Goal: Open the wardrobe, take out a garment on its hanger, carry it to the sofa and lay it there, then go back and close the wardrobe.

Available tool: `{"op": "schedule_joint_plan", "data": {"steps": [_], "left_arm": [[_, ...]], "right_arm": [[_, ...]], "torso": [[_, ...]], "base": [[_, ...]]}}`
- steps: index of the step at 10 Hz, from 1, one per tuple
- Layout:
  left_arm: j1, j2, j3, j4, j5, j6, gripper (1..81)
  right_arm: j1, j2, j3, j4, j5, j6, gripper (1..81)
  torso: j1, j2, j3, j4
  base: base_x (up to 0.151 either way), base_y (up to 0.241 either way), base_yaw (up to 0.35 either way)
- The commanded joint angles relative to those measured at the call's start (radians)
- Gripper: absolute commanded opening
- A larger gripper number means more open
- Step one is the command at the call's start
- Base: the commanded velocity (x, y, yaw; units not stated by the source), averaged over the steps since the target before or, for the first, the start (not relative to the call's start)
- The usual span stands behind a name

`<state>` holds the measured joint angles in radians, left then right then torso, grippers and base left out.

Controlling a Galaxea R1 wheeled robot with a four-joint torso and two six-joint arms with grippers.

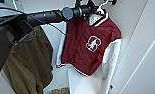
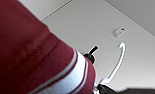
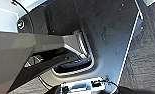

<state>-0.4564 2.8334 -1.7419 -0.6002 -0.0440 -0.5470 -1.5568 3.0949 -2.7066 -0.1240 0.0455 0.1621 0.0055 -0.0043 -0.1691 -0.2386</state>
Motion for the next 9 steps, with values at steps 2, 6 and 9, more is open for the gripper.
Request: {"op": "schedule_joint_plan", "data": {"steps": [2,6,9], "left_arm": [[-0.207,-0.015,0.013,0.054,-0.060,0.027,1.0],[-0.204,-0.015,0.013,0.053,-0.060,0.027,1.0],[-0.202,-0.012,0.015,0.053,-0.060,0.027,1.0]], "right_arm": [[0.019,0.006,0.010,0.003,-0.062,-0.004,81.1],[0.019,0.006,0.010,0.003,-0.062,-0.007,81.1],[0.016,0.006,0.010,0.003,-0.046,-0.009,81.1]], "torso": [[0.000,0.000,0.000,0.000],[0.000,0.000,0.000,0.000],[0.000,0.001,-0.001,0.000]], "base": [[0.000,0.000,0.000],[-0.038,0.000,0.000],[-0.113,0.000,0.000]]}}
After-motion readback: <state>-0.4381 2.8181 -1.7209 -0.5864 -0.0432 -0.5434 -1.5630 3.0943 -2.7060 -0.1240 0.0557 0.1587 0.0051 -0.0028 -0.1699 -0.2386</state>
